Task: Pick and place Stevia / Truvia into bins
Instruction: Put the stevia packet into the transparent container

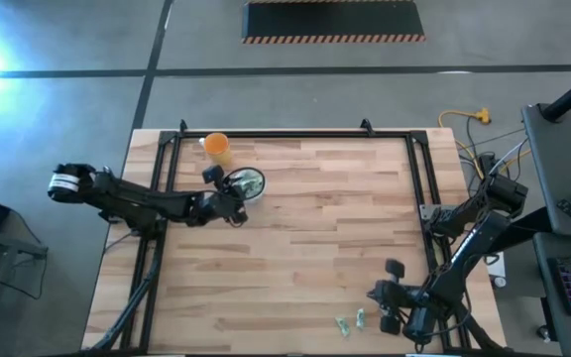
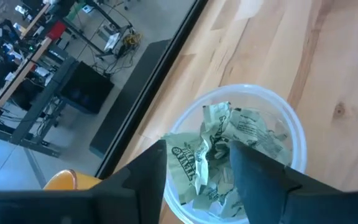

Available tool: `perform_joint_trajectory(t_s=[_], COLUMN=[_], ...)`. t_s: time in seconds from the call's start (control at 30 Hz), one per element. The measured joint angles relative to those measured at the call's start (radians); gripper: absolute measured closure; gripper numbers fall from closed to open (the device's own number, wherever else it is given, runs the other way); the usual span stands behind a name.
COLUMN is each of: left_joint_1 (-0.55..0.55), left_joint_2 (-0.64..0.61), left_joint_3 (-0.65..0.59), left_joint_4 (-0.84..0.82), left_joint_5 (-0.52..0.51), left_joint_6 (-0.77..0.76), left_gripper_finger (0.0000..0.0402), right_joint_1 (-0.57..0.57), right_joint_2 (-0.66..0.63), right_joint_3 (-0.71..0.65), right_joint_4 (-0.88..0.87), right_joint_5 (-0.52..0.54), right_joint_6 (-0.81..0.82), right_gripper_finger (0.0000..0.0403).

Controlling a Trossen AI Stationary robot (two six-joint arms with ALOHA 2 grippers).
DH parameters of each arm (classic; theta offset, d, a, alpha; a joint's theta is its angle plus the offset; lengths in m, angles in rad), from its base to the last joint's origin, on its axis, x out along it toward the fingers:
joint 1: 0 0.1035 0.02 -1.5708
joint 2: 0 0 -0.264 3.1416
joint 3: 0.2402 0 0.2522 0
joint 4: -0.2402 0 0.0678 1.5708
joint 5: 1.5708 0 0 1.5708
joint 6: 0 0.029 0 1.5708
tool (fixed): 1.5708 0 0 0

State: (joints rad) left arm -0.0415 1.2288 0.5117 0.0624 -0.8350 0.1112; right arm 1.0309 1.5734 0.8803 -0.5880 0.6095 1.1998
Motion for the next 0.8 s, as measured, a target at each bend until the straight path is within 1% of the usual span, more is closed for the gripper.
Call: perform_joint_trajectory(t_s=[0.13,0.23,0.3,0.47,0.6,0.8], left_joint_1=[-0.013,-0.018,-0.021,-0.024,-0.024,-0.025], left_joint_2=[-0.013,-0.024,-0.032,-0.038,-0.038,-0.038], left_joint_3=[-0.001,-0.003,-0.004,-0.008,-0.006,-0.008], left_joint_4=[-0.002,-0.001,-0.005,-0.006,-0.03,-0.049], left_joint_5=[0.0,0.0,0.003,0.004,0.003,0.001], left_joint_6=[0.0,0.0,0.0,0.0,0.0,0.0], left_gripper_finger=[0.0231,0.0231,0.0231,0.0231,0.0231,0.023], right_joint_1=[0.0,0.0,0.001,0.001,0.001,-0.004], right_joint_2=[0.0,0.0,0.0,0.0,0.0,0.011], right_joint_3=[0.001,0.001,0.001,0.001,0.002,0.003], right_joint_4=[0.0,0.0,0.001,0.001,0.001,0.001], right_joint_5=[-0.118,-0.234,-0.288,-0.349,-0.36,-0.36], right_joint_6=[0.081,0.198,0.273,0.35,0.372,0.396], right_gripper_finger=[0.0385,0.0385,0.0385,0.0385,0.0383,0.0355])
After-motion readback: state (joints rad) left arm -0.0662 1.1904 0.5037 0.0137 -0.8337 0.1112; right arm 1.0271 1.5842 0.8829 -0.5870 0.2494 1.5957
